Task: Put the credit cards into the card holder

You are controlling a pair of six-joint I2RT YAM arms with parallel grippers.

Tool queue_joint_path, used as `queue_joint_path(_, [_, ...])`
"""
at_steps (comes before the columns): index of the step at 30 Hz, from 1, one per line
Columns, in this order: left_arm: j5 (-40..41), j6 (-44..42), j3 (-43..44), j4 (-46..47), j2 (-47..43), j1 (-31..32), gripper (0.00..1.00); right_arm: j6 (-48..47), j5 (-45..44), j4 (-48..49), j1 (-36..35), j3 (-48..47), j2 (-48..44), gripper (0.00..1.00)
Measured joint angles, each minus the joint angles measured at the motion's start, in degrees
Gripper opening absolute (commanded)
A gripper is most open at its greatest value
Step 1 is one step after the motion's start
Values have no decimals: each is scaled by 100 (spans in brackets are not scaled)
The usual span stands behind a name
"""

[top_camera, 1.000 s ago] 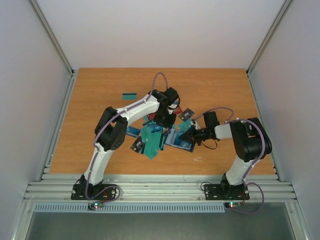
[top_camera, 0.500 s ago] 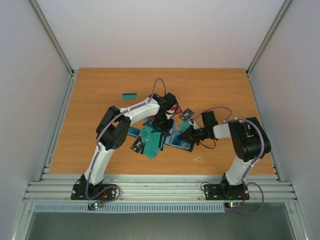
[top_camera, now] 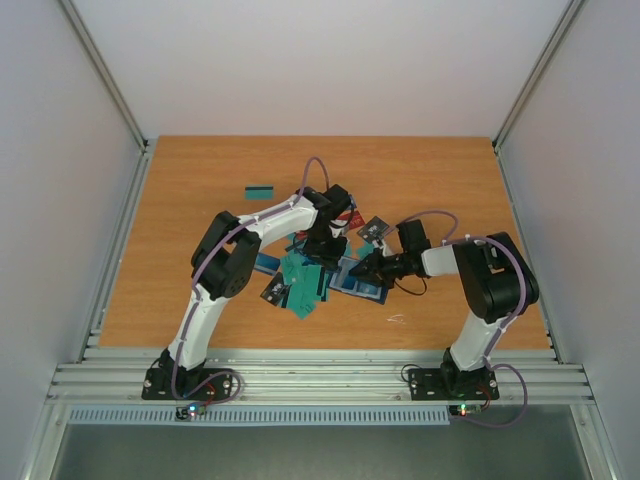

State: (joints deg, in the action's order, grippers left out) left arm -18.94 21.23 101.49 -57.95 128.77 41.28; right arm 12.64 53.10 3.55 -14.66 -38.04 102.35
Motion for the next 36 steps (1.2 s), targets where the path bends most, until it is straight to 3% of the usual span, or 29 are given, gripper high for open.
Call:
queue_joint_path(23, [-293, 155, -138, 205, -20, -17, 13, -240, -518, -1154, -136, 133, -761, 35])
queue_joint_path(36, [-398, 256, -225, 334, -63, 11, 13, -350, -804, -1803, -267, -125, -750, 27])
